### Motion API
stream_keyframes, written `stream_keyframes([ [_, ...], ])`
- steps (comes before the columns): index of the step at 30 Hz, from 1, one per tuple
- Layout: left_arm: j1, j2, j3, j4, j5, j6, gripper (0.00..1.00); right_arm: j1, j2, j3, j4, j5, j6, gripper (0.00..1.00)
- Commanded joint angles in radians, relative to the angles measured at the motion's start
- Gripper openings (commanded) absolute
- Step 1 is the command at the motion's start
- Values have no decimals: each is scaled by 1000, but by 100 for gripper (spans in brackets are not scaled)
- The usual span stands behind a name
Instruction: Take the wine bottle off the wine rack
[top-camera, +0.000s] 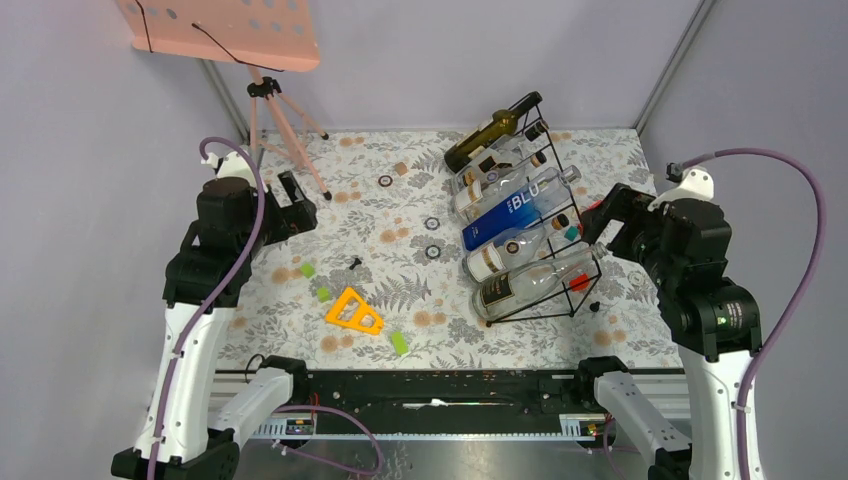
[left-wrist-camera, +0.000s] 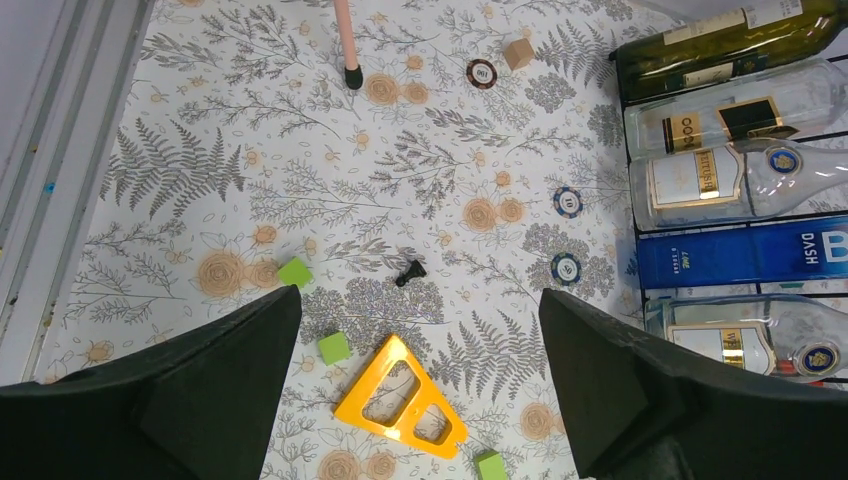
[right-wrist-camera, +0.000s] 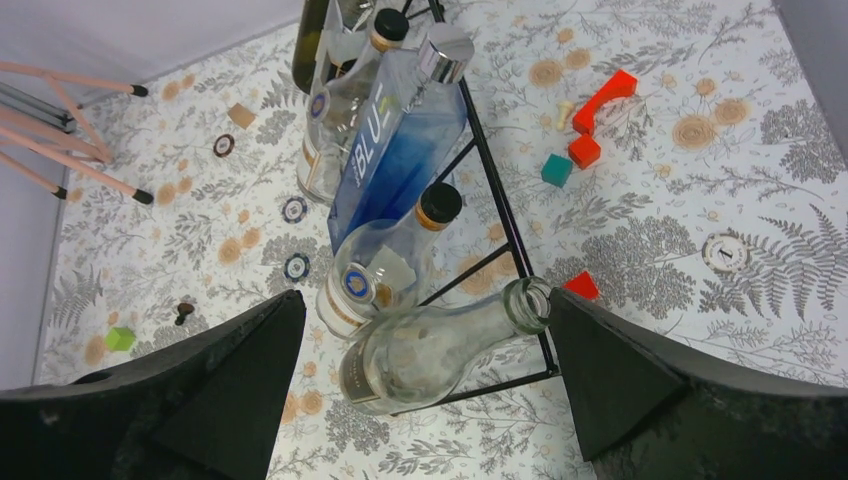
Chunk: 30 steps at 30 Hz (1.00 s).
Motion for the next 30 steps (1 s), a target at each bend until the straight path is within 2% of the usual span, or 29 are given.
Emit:
stream_keyframes([
  [1,4,-25,35,38,33,23,99,-4,-20,-24,9,30,7,99],
  [5,4,-25,33,43,56,22,99,-4,-50,-47,3,18,21,99],
  [9,4,-40,-9,96,171,17,99,-4,-72,-73,-2,-15,21,99],
  [15,-19,-33,-63,144,256,-11,99,-4,-98,-93,-51,68,68,99],
  [18,-90,-31,-84,167,230,11,99,-4,-126,-117,-77,146,97,98],
  [24,-319,-13,-119,250,138,16,99,-4,-107,-160,-177,304,133,95],
  [30,-389,8,-150,318,141,12,99,-4,-96,-248,-84,175,173,95],
])
